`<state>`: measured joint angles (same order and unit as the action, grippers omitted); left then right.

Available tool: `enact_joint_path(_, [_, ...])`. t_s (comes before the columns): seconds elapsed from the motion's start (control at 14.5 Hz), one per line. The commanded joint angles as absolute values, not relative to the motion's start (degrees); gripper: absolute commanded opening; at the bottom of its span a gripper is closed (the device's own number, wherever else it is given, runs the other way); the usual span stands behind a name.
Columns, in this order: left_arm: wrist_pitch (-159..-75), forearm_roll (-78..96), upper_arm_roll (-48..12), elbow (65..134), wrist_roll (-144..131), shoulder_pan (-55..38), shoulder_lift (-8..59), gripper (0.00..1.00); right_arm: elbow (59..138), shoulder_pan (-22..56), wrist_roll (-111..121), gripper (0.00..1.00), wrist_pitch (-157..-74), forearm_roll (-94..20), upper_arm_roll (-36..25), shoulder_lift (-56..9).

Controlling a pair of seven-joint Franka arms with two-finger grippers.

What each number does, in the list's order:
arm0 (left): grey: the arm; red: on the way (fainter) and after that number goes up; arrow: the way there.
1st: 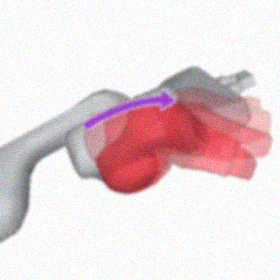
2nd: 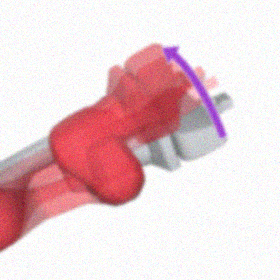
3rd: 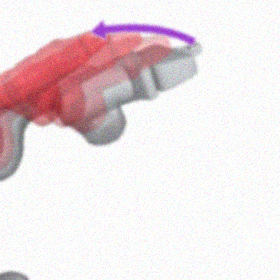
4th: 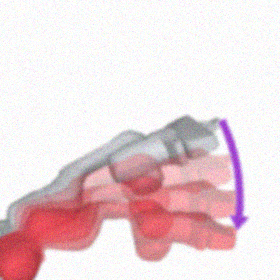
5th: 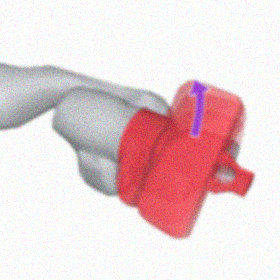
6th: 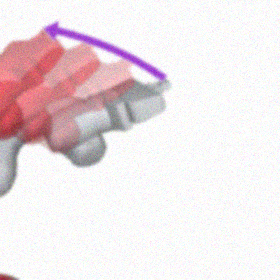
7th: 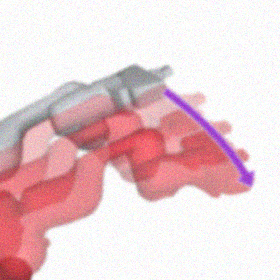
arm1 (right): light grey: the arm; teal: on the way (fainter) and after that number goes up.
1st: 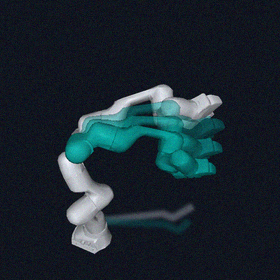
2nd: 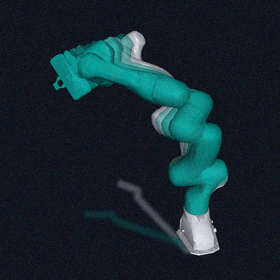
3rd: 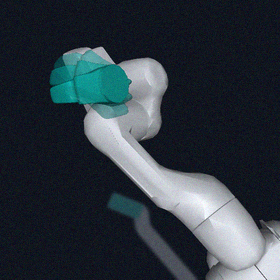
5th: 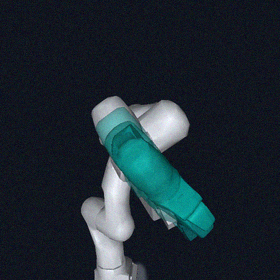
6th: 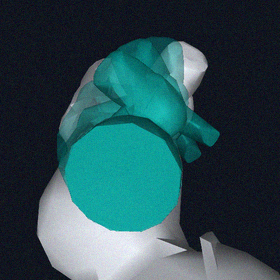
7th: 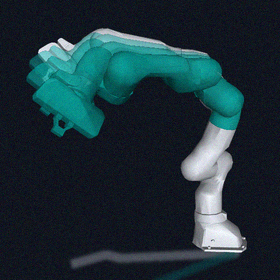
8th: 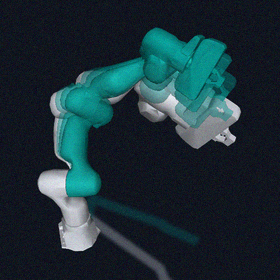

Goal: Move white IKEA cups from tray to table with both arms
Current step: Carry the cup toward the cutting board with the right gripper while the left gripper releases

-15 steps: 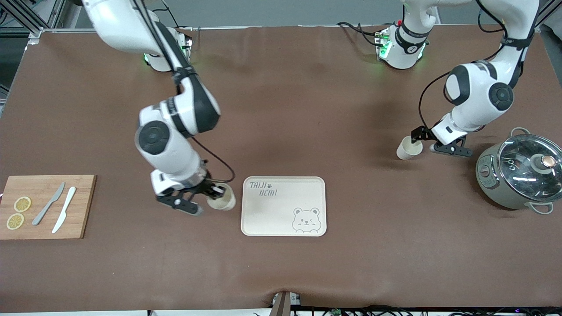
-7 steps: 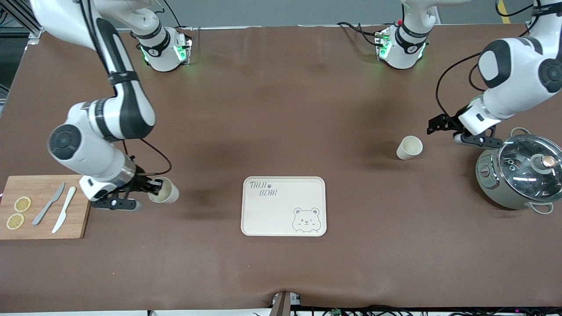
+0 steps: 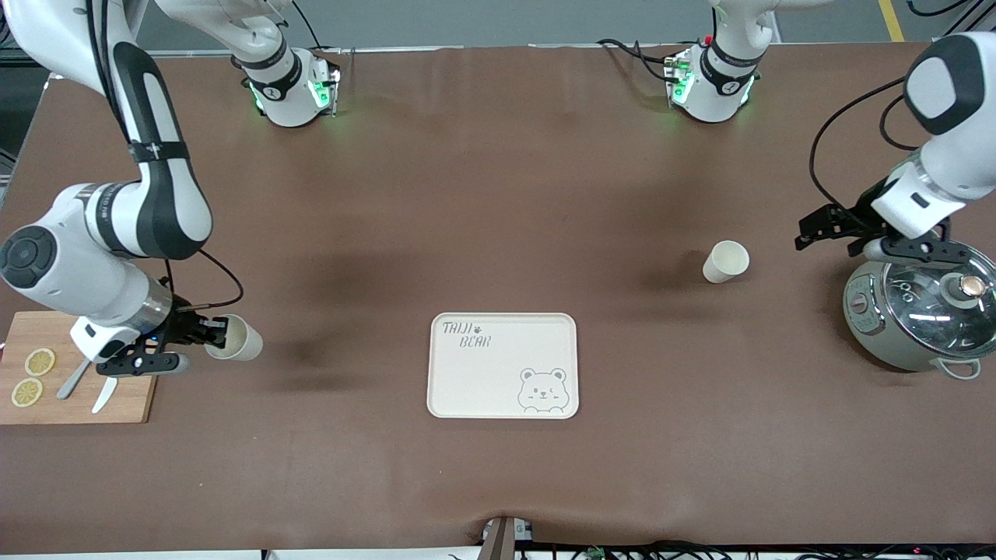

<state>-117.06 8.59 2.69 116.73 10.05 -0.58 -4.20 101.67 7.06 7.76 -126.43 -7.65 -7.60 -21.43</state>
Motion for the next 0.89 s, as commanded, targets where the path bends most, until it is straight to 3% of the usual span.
enact_joint_path(0.0, [-113.7, 4.7, 1.8, 107.6, 5.0, -1.1, 0.5, 1.0, 102.9, 5.8, 9.1, 0.0, -128.9, -8.3, -6.4, -22.1])
enact_joint_path(0.28, [-109.3, 1.4, -2.6, 97.8, -4.4, -2.4, 6.2, 1.0, 103.2, 5.7, 9.1, 0.0, -134.4, -8.3, -6.3, -26.6])
enact_joint_path(0.55, [-108.7, -2.4, -4.7, 94.9, -8.4, -4.3, 6.8, 1.0, 103.2, 5.8, 9.1, 0.0, -138.5, -8.3, -6.2, -30.3])
enact_joint_path(0.83, [-102.1, -4.3, -6.1, 88.1, -8.3, -4.8, 9.7, 1.0, 103.1, 5.9, 9.1, 0.0, -140.9, -8.5, -6.0, -32.3])
